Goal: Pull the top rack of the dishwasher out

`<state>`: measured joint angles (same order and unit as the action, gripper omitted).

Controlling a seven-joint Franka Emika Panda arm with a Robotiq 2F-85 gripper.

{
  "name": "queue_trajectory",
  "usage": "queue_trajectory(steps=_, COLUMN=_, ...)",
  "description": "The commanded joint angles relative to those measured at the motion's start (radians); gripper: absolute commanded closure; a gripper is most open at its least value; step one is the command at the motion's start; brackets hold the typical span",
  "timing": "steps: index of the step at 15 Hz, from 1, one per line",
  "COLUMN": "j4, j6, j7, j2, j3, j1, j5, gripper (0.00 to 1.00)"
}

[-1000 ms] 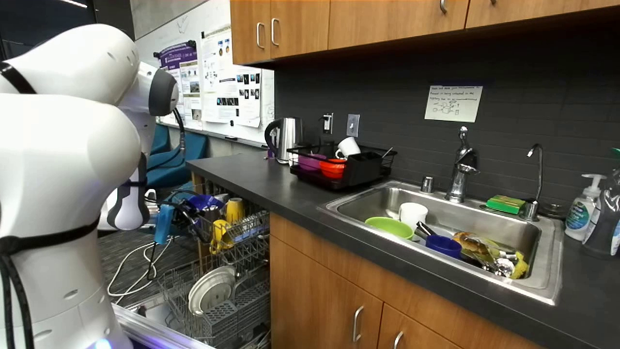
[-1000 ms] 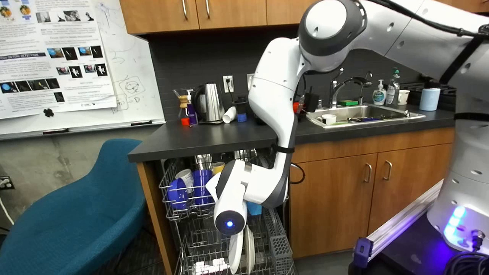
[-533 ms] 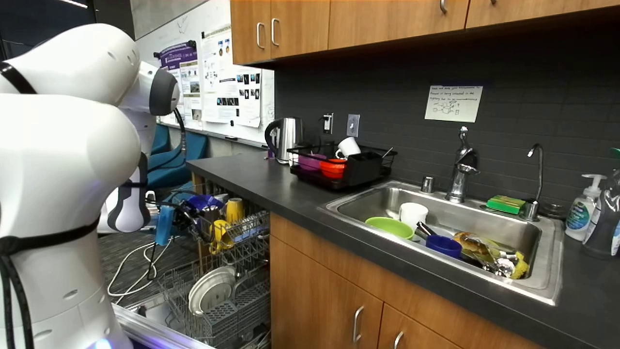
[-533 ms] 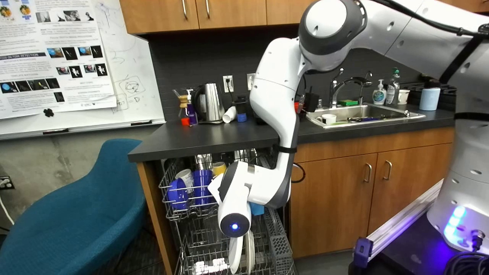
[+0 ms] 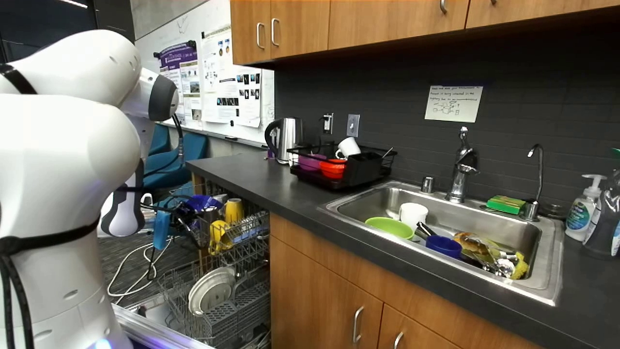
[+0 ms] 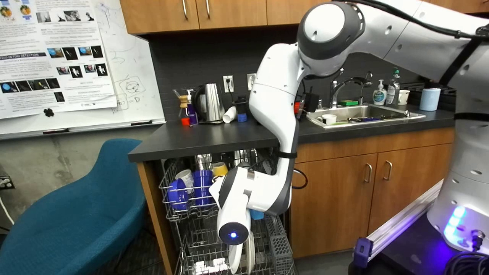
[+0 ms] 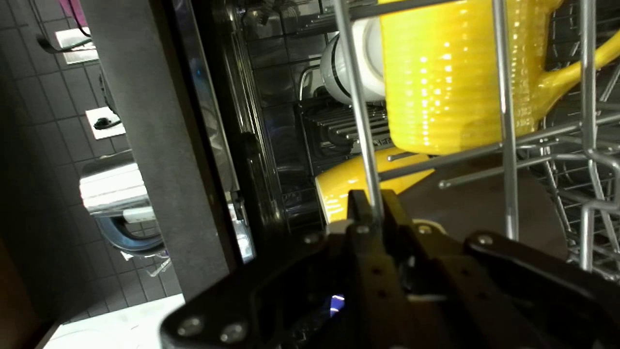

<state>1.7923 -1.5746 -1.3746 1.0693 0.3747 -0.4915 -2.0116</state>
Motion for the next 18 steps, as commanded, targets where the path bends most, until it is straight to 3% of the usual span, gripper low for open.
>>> queue_trajectory(steps=1, j4=0.093, j6=0.04, j7=-0.141, j2=0.034, j3=0.053, j1=0.022, j5=0.108, gripper=0.98)
queue_trajectory(steps=18, j4=0.102, j6=0.019, j7=-0.144, j2=0.018, j3=0.092, j1=0.017, j5=0.166, gripper=0.98)
